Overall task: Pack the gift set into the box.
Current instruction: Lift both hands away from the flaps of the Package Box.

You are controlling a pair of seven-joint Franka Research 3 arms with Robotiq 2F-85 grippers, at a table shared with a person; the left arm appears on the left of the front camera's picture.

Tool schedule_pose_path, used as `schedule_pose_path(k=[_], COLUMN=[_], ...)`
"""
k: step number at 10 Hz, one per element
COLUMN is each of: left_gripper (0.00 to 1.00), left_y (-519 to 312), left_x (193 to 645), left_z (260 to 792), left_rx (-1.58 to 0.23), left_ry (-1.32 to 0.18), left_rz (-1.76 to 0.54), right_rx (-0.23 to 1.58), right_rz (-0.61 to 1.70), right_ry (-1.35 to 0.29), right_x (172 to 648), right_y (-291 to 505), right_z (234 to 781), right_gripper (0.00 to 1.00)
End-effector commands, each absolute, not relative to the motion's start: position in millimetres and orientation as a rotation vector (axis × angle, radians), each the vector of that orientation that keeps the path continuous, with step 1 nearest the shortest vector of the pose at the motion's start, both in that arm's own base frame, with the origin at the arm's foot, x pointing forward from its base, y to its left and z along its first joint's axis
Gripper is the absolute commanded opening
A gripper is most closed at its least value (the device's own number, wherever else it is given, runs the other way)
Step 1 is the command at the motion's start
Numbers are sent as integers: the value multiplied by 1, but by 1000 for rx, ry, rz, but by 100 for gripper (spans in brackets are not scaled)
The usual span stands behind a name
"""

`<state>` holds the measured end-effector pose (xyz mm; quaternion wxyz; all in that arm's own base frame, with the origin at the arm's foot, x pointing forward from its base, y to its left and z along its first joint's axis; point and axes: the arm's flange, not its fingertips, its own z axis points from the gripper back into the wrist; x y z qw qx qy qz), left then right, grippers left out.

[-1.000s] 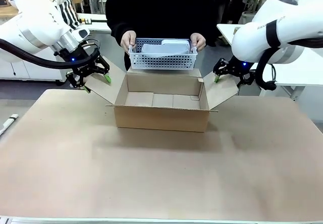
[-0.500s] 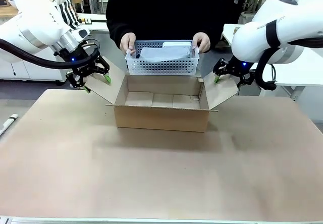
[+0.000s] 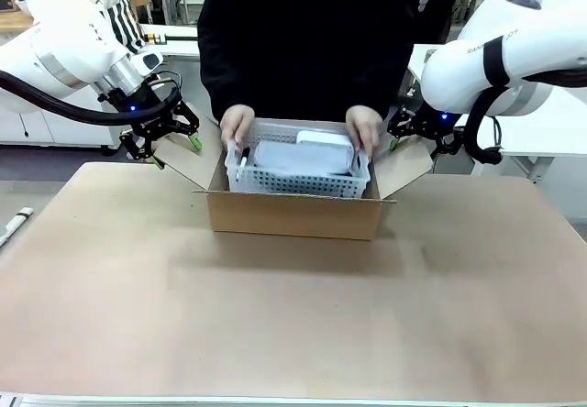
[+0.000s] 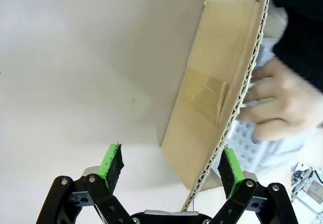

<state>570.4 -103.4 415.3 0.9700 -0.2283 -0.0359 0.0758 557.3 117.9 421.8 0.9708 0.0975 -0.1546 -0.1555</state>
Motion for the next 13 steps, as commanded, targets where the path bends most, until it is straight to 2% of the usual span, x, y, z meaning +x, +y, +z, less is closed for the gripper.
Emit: schedule_pose_path(k=[1,13], left_gripper=[100,100], left_y=[-102,-102], left_x=[569,569], left_z=[417,417], left_rx=[-449,-449], left_ry=[-82,-82], left_rz=[149,149], right_rx=[181,181], right_rz=[-332,-332], right_ry=[-309,-309], right_x=[557,557], right_y=[124,124], right_z=[425,425], right_gripper=[100,100])
